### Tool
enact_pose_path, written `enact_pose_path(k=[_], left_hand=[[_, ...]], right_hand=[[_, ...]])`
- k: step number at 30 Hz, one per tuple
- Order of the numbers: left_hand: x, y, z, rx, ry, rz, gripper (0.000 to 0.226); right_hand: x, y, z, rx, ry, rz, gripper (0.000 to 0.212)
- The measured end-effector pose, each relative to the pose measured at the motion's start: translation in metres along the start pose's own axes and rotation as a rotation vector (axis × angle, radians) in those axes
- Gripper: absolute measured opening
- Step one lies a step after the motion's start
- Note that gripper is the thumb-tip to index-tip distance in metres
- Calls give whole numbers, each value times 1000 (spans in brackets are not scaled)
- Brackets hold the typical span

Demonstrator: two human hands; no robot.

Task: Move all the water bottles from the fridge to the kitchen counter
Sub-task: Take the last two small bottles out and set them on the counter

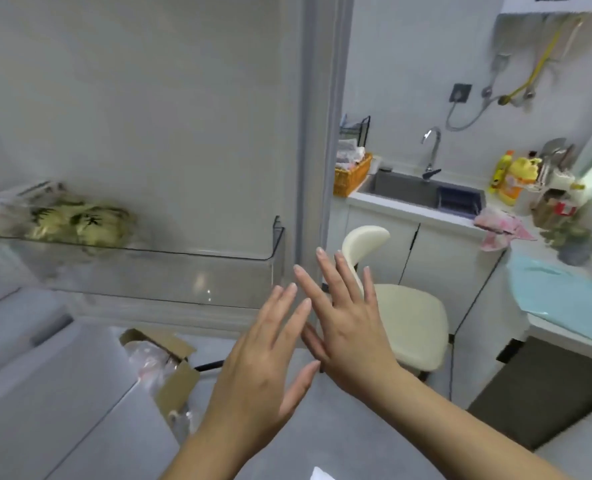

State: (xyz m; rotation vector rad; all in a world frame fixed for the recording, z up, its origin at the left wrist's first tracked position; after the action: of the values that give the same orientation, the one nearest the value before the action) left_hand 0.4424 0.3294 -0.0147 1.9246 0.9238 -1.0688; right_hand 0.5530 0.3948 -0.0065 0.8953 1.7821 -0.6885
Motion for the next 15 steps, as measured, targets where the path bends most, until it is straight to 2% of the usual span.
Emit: enact_pose_path(k=[3,8,11,15], left_hand=[[-16,-17,18,-47,53,-50,63],[-45,-71,50,-212,109,-104,63],[-61,-94,60,-188,131,-106,61],[-79,-124,71,-83,110,-141,60]], right_hand=[[-1,-25,-19,-70,89,-56,65],[0,-46,-28,-1,195,-74,77],[-1,-58,-24,70,259,-35,80],[-1,-77,-23,270,313,38,84]])
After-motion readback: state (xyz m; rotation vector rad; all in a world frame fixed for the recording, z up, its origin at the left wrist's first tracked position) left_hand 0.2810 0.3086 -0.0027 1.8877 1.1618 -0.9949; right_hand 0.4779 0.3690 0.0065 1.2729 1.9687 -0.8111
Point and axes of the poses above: each hand's wrist, its own z-axis away from the middle knuckle, its own x-axis out of the palm, y = z × x, the point moved 6 cm from there along -z, towards the middle knuckle, and after that the axes turned 13 degrees about -y, right-handed, at the moved point
